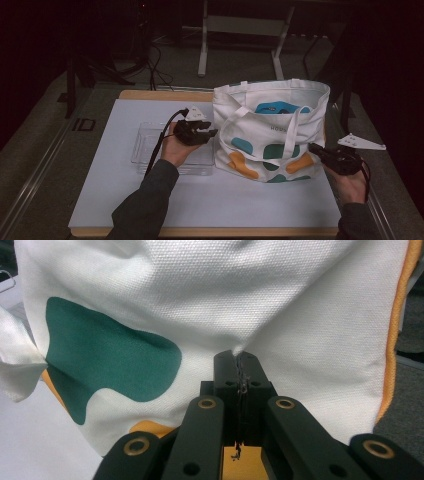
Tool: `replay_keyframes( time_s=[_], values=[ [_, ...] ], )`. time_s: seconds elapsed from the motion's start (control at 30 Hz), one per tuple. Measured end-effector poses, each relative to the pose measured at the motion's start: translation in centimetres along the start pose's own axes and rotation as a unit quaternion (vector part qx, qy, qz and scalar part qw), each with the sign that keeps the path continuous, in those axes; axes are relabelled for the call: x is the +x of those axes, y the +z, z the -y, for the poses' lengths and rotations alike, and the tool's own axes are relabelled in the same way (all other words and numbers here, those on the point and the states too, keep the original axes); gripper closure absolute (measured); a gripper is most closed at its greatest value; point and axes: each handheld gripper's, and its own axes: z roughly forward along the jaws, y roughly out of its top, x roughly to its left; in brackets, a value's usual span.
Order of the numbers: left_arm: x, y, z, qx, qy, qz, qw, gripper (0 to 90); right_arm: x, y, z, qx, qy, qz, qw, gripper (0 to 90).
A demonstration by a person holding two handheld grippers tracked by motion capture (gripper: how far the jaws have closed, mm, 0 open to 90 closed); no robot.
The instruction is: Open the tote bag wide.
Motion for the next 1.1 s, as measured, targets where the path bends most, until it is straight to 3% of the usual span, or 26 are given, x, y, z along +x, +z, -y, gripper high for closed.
replay_keyframes(
  time_s=[0.23,0.33,0.37,0.43,1.1],
  values=[
    [0.4,0.8,-0.6,0.001,-0.013,-0.005,0.9999,67.7,0.1,-0.2,0.0,-0.003,-0.002,-0.001,1.0,89.6],
    [0.4,0.9,-0.8,-0.004,-0.018,0.001,0.9998,78.5,0.1,-0.3,0.1,-0.005,-0.004,-0.001,1.0,89.6],
    [0.4,0.8,-1.0,-0.007,-0.016,0.0,0.9999,78.5,0.1,-0.4,0.1,-0.006,-0.004,-0.002,1.0,89.7],
    [0.0,0.8,-1.2,-0.006,-0.006,-0.006,0.9999,86.9,0.2,-0.7,0.1,-0.007,-0.006,-0.001,1.0,89.7],
    [-2.5,-0.6,-1.3,-0.02,0.029,0.001,0.9994,88.5,1.8,-3.3,2.2,-0.036,-0.017,0.016,0.9991,89.9]
  ],
)
